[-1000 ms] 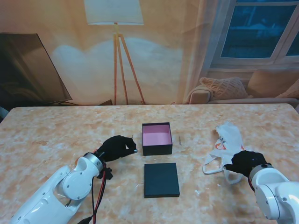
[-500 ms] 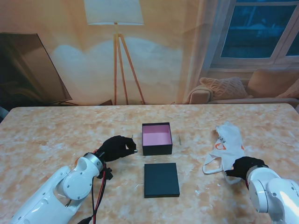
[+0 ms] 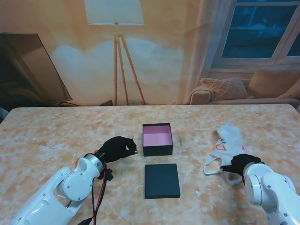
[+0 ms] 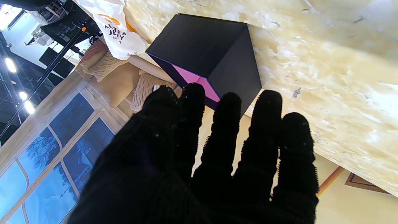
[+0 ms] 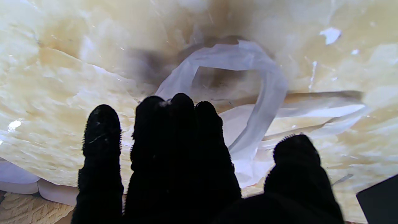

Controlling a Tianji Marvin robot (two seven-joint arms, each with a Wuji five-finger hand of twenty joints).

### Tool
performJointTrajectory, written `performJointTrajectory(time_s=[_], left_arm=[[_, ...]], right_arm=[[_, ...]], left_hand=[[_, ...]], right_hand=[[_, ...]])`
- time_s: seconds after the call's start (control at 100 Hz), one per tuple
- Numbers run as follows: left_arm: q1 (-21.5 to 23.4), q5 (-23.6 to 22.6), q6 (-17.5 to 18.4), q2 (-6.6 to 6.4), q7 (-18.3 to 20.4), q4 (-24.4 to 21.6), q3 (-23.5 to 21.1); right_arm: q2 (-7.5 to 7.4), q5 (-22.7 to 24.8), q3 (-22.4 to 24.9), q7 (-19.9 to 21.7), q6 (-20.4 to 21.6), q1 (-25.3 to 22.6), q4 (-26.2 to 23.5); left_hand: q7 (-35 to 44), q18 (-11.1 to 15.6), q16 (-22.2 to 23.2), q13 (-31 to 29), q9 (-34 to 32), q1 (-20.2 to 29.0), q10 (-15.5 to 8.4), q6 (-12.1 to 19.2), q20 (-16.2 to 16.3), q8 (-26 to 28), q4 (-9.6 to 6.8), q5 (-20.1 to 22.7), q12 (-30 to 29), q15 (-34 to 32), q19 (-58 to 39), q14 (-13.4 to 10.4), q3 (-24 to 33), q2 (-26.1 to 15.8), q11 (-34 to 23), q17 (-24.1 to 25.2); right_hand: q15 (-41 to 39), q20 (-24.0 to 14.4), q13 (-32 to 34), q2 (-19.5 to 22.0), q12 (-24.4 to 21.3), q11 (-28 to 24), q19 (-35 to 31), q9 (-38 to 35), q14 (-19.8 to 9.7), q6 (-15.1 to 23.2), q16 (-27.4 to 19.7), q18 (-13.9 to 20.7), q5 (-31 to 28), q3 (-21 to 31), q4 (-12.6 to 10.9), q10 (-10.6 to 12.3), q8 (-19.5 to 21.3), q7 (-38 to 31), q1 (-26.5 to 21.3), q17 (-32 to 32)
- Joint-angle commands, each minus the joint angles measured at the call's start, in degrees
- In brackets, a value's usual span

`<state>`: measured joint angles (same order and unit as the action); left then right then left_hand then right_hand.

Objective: Pack mini donuts into a plastic bag, tie the opening and put the bag into the gift box

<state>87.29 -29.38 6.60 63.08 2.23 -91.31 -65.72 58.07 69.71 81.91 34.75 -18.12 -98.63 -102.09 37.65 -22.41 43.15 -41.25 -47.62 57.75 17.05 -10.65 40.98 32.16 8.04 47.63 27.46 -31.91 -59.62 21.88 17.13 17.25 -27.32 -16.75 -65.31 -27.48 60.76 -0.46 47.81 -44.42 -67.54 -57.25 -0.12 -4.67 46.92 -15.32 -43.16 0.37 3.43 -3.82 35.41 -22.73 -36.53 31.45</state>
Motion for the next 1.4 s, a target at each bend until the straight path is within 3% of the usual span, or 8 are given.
performJointTrajectory(time_s=[0.0,0.23,0.61,0.82,0.85,1.11,1.25,1.39], left_arm=[[0.2,-0.1,-0.2,0.03,0.8,-0.4,0.0],[0.2,-0.2,-0.2,0.02,0.9,-0.4,0.0],[0.3,-0.4,0.0,0.00,0.8,-0.5,-0.1],[0.3,-0.4,0.0,-0.02,0.9,-0.5,-0.1],[0.3,-0.4,0.0,-0.02,0.9,-0.5,-0.1],[0.3,-0.4,0.0,-0.02,0.9,-0.5,-0.1],[0.3,-0.4,0.0,-0.01,0.8,-0.5,-0.1],[0.3,-0.5,0.0,-0.01,0.8,-0.5,-0.1]], right_arm=[[0.28,0.0,-0.8,0.5,-1.0,0.4,0.8],[0.16,-0.2,-3.1,0.7,-3.6,2.9,2.9],[-0.07,-2.6,-5.9,0.3,-6.5,5.6,5.3],[-0.14,-4.2,-7.7,-0.7,-8.7,7.3,6.6],[-0.16,-4.6,-8.0,-1.0,-9.0,7.6,6.9],[-0.10,-9.0,-9.5,-4.6,-10.3,9.1,8.6],[0.18,-10.6,-9.0,-7.2,-9.9,8.7,8.6],[0.33,-11.2,-8.2,-8.1,-9.3,8.0,8.0]], left_hand=[[0.0,-0.2,0.7,0.4,0.1,1.6,-0.3,0.9,-0.7,-0.3,-0.87,-1.0,0.6,-0.7,0.2,1.1,-1.1,-1.0,-0.2,0.9],[0.0,-0.2,0.7,0.3,0.2,1.7,-0.4,1.1,-0.6,-0.4,-0.86,-1.1,0.6,-0.7,0.2,1.0,-0.9,-0.6,-0.1,0.9],[0.0,-0.1,0.7,0.3,0.2,1.9,-0.4,1.1,-0.7,-0.4,-0.80,-1.3,0.6,-0.8,0.2,0.9,-0.6,0.0,-0.2,0.8],[0.0,-0.1,0.7,0.3,0.2,1.9,-0.4,1.1,-0.7,-0.5,-0.78,-1.5,0.6,-0.8,0.2,0.9,-0.4,0.1,-0.2,0.8],[0.1,-0.1,0.7,0.3,0.2,2.0,-0.4,1.1,-0.6,-0.5,-0.79,-1.4,0.6,-0.8,0.1,0.9,-0.4,0.1,-0.2,0.8],[0.0,-0.1,0.7,0.3,0.2,1.9,-0.4,1.1,-0.6,-0.6,-0.73,-1.5,0.6,-0.8,0.1,0.9,-0.2,0.3,-0.2,0.8],[0.0,-0.1,0.7,0.3,0.2,1.9,-0.4,1.1,-0.7,-0.7,-0.71,-1.6,0.6,-0.8,0.2,0.9,0.0,0.4,-0.2,0.8],[0.0,0.0,0.7,0.3,0.3,1.9,-0.4,1.2,-0.7,-0.7,-0.69,-1.6,0.6,-0.8,0.2,0.9,0.0,0.5,-0.2,0.8]], right_hand=[[-1.8,-1.5,1.7,2.0,1.2,-1.5,-1.7,-1.5,-0.1,-2.2,1.9,-1.1,-1.9,-0.5,-1.2,-1.1,-0.5,-0.1,0.9,0.5],[-2.1,-1.2,2.5,-0.5,1.1,-2.6,-2.3,-2.1,-0.9,-1.6,1.2,-0.6,-3.1,-0.1,-1.3,-0.2,0.2,-1.0,-1.9,1.4],[-2.5,-1.2,2.4,-7.7,1.1,-3.8,-2.8,-1.0,-3.6,5.3,0.6,1.6,-4.0,2.9,-1.8,2.1,3.8,-5.8,-7.3,1.4],[-3.1,-1.3,3.0,-7.9,1.2,-4.4,-3.1,-1.8,-3.3,4.5,0.7,1.3,-4.7,4.9,-1.5,2.2,3.7,-7.5,-8.7,1.7],[-3.5,-1.1,3.2,-9.1,1.0,-4.7,-3.4,-1.9,-3.3,4.6,0.3,1.3,-4.0,7.7,-0.7,2.2,0.0,-10.7,-8.6,1.7],[-7.0,-0.9,4.7,-18.7,2.2,-7.9,-4.9,-3.5,-4.5,6.2,0.9,1.8,0.5,21.2,1.0,3.8,-10.6,-27.2,-13.5,2.5],[-8.5,-0.6,5.8,-23.4,2.7,-9.4,-5.5,-4.7,-5.1,8.4,1.2,2.2,-1.2,35.1,2.7,5.0,-7.9,-29.2,-11.7,3.1],[-8.1,-0.3,4.7,-24.1,4.1,-9.4,-5.0,-3.8,-5.3,11.5,1.2,2.5,-1.4,39.7,3.6,5.9,-2.7,-31.7,-10.9,2.5]])
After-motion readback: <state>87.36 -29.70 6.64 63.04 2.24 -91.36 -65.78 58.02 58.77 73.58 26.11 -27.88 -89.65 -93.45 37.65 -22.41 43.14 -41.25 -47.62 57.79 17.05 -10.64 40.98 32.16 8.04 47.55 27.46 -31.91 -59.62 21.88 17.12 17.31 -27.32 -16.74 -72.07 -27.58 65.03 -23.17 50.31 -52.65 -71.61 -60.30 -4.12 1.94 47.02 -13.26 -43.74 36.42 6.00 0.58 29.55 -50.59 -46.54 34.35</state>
